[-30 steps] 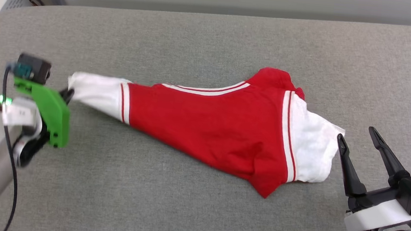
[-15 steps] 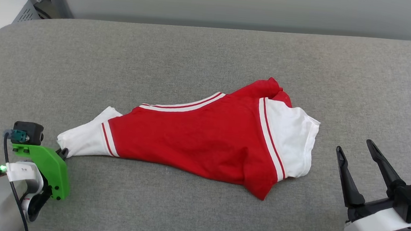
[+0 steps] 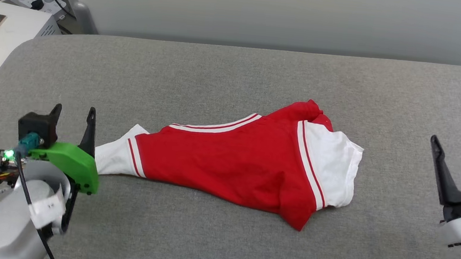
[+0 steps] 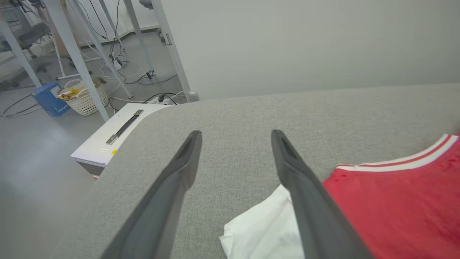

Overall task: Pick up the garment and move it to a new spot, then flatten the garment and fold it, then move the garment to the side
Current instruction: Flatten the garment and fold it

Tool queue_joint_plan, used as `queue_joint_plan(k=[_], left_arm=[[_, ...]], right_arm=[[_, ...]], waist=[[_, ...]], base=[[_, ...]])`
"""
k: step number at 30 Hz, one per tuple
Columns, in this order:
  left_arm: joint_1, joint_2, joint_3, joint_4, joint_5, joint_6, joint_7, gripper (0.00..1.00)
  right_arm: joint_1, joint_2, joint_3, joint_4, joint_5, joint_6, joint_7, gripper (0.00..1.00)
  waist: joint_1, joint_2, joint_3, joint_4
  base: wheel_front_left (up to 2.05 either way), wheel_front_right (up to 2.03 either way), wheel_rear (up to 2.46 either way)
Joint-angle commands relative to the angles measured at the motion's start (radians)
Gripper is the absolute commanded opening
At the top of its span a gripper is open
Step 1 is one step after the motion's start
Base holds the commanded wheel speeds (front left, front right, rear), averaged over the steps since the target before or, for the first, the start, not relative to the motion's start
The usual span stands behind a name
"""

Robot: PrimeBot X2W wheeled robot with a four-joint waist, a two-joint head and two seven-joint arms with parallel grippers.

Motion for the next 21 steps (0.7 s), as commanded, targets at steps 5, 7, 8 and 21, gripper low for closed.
queue_joint_plan(k=[5,7,8,21], left_arm=[[0.181,-0.053,0.177,-0.211,0.205,0.066,-0.005,1.00],[0.228,-0.081,0.232,-0.264,0.265,0.071,-0.006,1.00],[0.246,-0.093,0.255,-0.285,0.291,0.071,-0.006,1.00],[0.334,-0.274,0.439,-0.369,0.515,-0.024,-0.006,1.00]], right_arm=[[-0.107,-0.092,0.033,-0.022,0.074,-0.001,0.100,1.00],[-0.147,-0.142,0.072,-0.018,0.116,-0.001,0.158,1.00],[-0.166,-0.165,0.091,-0.012,0.141,-0.001,0.189,1.00],[-0.479,-0.462,0.496,0.074,0.616,-0.001,0.779,1.00]], waist=[[0.0000,-0.0001,0.028,0.024],[0.0000,-0.0001,0.039,0.031],[0.0000,-0.0001,0.045,0.035],[0.0000,-0.0001,0.163,0.094]], base=[[0.00,0.00,0.00],[0.00,0.00,0.00],[0.00,0.00,0.00],[0.00,0.00,0.00]])
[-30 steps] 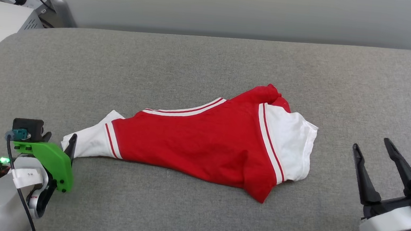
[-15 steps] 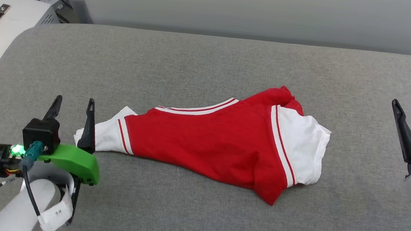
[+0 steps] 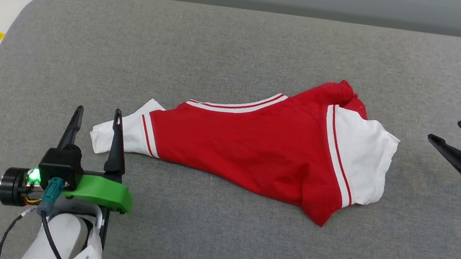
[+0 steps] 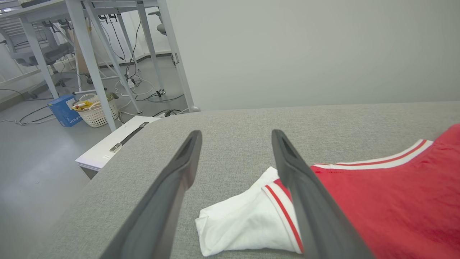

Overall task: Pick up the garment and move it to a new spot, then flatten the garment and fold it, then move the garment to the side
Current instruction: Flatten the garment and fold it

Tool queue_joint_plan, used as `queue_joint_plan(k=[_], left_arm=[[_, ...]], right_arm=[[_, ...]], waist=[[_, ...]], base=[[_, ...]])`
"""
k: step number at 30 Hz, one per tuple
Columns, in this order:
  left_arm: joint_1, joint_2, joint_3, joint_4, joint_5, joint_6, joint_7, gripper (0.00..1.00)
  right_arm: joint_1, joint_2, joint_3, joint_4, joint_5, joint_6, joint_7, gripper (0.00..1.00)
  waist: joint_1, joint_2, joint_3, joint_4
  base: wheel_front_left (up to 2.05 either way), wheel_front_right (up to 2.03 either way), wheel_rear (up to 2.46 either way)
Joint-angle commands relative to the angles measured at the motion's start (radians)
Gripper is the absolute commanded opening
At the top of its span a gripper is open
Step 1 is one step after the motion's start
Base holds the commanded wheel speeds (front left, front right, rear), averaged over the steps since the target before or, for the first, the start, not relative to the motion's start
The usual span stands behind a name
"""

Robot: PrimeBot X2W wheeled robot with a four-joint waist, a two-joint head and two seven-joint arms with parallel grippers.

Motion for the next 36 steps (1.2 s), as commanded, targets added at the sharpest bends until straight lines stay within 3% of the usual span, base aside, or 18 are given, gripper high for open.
queue_joint_plan(k=[1,8,12,22,23,24,36], left_arm=[[0.005,-0.019,0.012,-0.006,0.021,-0.012,-0.006,1.00],[-0.023,-0.095,0.063,-0.009,0.090,-0.063,-0.006,1.00],[-0.036,-0.131,0.091,-0.007,0.120,-0.089,-0.006,1.00],[-0.048,-0.190,0.160,0.004,0.181,-0.141,-0.006,1.00],[-0.048,-0.194,0.167,0.005,0.187,-0.146,-0.006,1.00],[-0.047,-0.197,0.172,0.006,0.192,-0.149,-0.006,1.00],[-0.006,-0.226,0.221,0.047,0.234,-0.191,-0.006,1.00]], right_arm=[[-0.038,0.000,0.022,0.016,0.031,-0.001,0.038,1.00],[-0.169,0.041,0.138,0.137,0.058,-0.001,0.096,1.00],[-0.201,0.084,0.204,0.222,0.073,-0.001,0.070,1.00],[-0.246,0.096,0.411,0.350,0.087,-0.001,-0.023,1.00],[-0.261,0.092,0.427,0.353,0.081,-0.001,-0.045,0.16],[-0.274,0.088,0.440,0.355,0.077,-0.001,-0.063,0.00],[-0.422,0.024,0.464,0.381,0.093,-0.001,-0.329,0.00]], waist=[[0.0000,-0.0001,0.045,0.028],[0.0000,-0.0001,0.123,0.056],[0.0000,-0.0001,0.156,0.067],[0.0000,-0.0001,0.179,0.062],[0.0000,-0.0001,0.176,0.058],[0.0000,-0.0001,0.172,0.054],[0.0000,-0.0001,0.062,0.019]], base=[[0.00,0.00,0.00],[0.00,0.00,0.00],[0.00,0.00,0.00],[0.00,0.00,0.00],[0.00,0.00,0.00],[0.00,0.00,0.00],[0.00,0.00,0.00]])
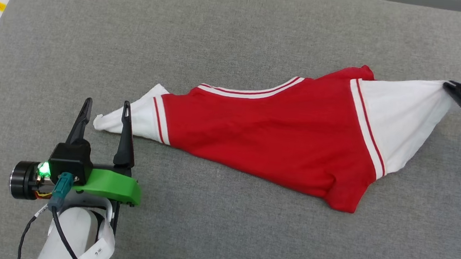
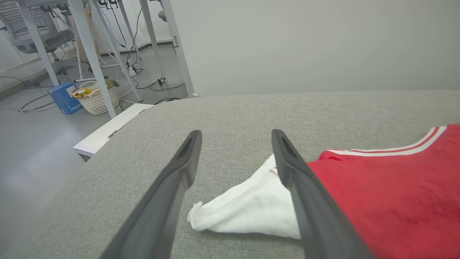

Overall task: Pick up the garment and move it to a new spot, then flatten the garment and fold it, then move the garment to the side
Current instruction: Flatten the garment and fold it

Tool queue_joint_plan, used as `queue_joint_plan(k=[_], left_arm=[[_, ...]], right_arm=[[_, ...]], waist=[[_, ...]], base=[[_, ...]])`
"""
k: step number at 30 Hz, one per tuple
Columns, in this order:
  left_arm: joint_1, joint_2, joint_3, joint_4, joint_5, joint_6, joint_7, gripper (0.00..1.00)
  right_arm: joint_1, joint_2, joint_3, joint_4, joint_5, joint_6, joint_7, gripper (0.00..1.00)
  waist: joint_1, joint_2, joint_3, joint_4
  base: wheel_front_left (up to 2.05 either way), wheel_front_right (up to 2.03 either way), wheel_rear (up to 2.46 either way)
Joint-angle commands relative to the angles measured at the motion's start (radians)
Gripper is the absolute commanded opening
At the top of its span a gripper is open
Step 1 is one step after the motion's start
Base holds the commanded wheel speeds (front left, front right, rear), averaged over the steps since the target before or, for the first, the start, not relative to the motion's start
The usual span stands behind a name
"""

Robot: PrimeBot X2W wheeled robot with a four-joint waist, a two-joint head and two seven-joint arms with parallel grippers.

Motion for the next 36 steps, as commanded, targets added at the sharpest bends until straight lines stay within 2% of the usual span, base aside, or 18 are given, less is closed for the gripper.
queue_joint_plan(k=[1,8,12,20,23,28,32,36], left_arm=[[0.015,-0.009,0.006,0.005,0.008,-0.007,-0.006,1.00],[0.054,-0.023,0.026,0.019,0.018,-0.020,-0.006,1.00],[0.078,-0.026,0.039,0.028,0.023,-0.026,-0.006,1.00],[0.105,-0.031,0.054,0.038,0.035,-0.038,-0.006,1.00],[0.105,-0.036,0.052,0.042,0.038,-0.042,-0.006,1.00],[0.097,-0.044,0.050,0.050,0.043,-0.049,-0.006,1.00],[0.086,-0.045,0.054,0.052,0.047,-0.054,-0.006,1.00],[0.075,-0.044,0.061,0.060,0.050,-0.060,-0.006,1.00]], right_arm=[[-0.013,-0.020,-0.006,0.000,0.012,-0.002,-0.024,0.00],[0.066,-0.103,-0.019,-0.076,0.033,-0.002,-0.109,0.00],[0.150,-0.139,-0.060,-0.109,0.068,-0.002,-0.158,0.00],[0.327,-0.187,-0.173,-0.063,0.148,-0.002,-0.211,0.00],[0.401,-0.173,-0.192,-0.024,0.176,-0.002,-0.214,0.00],[0.505,-0.106,-0.214,0.074,0.207,-0.002,-0.231,0.00],[0.538,-0.030,-0.219,0.171,0.217,-0.002,-0.238,0.00],[0.543,0.019,-0.210,0.237,0.210,-0.002,-0.243,0.00]], waist=[[-0.0001,0.0000,-0.042,-0.014],[-0.0001,0.0000,-0.094,-0.031],[-0.0001,0.0000,-0.121,-0.045],[-0.0001,0.0000,-0.154,-0.076],[-0.0001,0.0000,-0.153,-0.081],[-0.0001,0.0000,-0.137,-0.081],[-0.0001,0.0000,-0.119,-0.076],[-0.0001,0.0000,-0.111,-0.071]], base=[[0.00,0.00,0.00],[0.00,0.00,0.00],[0.00,0.00,0.00],[0.00,0.00,0.00],[0.00,0.00,0.00],[0.00,0.00,0.00],[0.00,0.00,0.00],[0.00,0.00,0.00]])
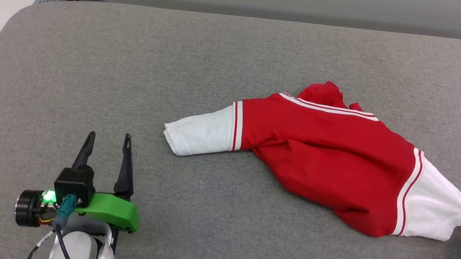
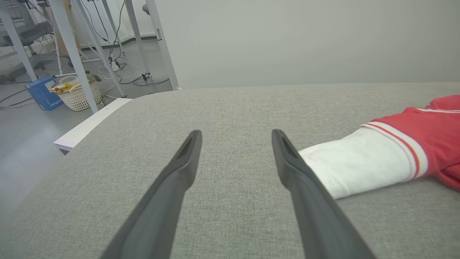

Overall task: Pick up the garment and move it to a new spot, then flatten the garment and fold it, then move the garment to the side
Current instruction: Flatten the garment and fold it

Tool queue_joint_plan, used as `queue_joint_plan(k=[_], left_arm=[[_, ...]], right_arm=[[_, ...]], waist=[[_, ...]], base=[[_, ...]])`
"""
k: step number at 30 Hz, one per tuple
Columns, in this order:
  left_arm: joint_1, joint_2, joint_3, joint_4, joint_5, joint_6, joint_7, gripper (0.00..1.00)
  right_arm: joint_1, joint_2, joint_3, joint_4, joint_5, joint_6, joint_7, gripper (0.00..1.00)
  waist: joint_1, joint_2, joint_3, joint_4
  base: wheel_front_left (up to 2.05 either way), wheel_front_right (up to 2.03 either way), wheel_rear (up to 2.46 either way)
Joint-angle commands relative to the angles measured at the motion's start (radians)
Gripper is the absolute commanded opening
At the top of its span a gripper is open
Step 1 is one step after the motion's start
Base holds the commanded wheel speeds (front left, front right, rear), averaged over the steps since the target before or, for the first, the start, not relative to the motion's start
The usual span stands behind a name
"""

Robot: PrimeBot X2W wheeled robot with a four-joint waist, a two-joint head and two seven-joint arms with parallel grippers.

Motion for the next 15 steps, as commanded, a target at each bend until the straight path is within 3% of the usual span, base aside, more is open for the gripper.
queue_joint_plan(k=[1,2,3,4,5,12,15], left_arm=[[-0.012,0.000,0.007,0.002,0.008,-0.007,-0.006,1.00],[-0.013,0.001,0.010,0.004,0.008,-0.008,-0.006,1.00],[-0.014,0.002,0.012,0.006,0.008,-0.010,-0.006,1.00],[-0.015,0.004,0.016,0.009,0.008,-0.011,-0.006,1.00],[-0.016,0.006,0.018,0.011,0.008,-0.012,-0.006,1.00],[-0.044,0.029,0.033,0.006,0.002,-0.047,-0.006,1.00],[-0.107,0.069,0.027,0.017,-0.006,-0.094,-0.006,1.00]], right_arm=[[0.007,0.011,0.002,0.013,-0.002,-0.002,-0.011,0.00],[0.003,0.018,-0.002,0.023,-0.007,-0.002,-0.032,0.00],[0.000,0.024,-0.005,0.029,-0.010,-0.002,-0.048,0.10],[-0.003,0.029,-0.008,0.033,-0.017,-0.002,-0.069,0.40],[-0.007,0.030,-0.010,0.036,-0.029,-0.002,-0.093,1.00],[-0.014,0.029,-0.064,0.011,-0.125,-0.002,-0.259,1.00],[-0.007,0.041,-0.148,-0.048,-0.219,-0.002,-0.279,1.00]], waist=[[0.0001,0.0000,0.001,0.002],[0.0001,0.0000,0.000,0.002],[0.0001,0.0000,-0.003,0.001],[0.0001,0.0000,-0.008,-0.001],[0.0001,0.0000,-0.013,-0.002],[0.0001,0.0000,-0.040,-0.015],[0.0001,0.0000,-0.041,-0.026]], base=[[0.00,0.00,0.00],[0.00,0.00,0.00],[0.00,0.00,0.00],[0.00,0.00,0.00],[0.00,0.00,0.00],[0.00,0.00,0.00],[0.00,0.00,0.00]])
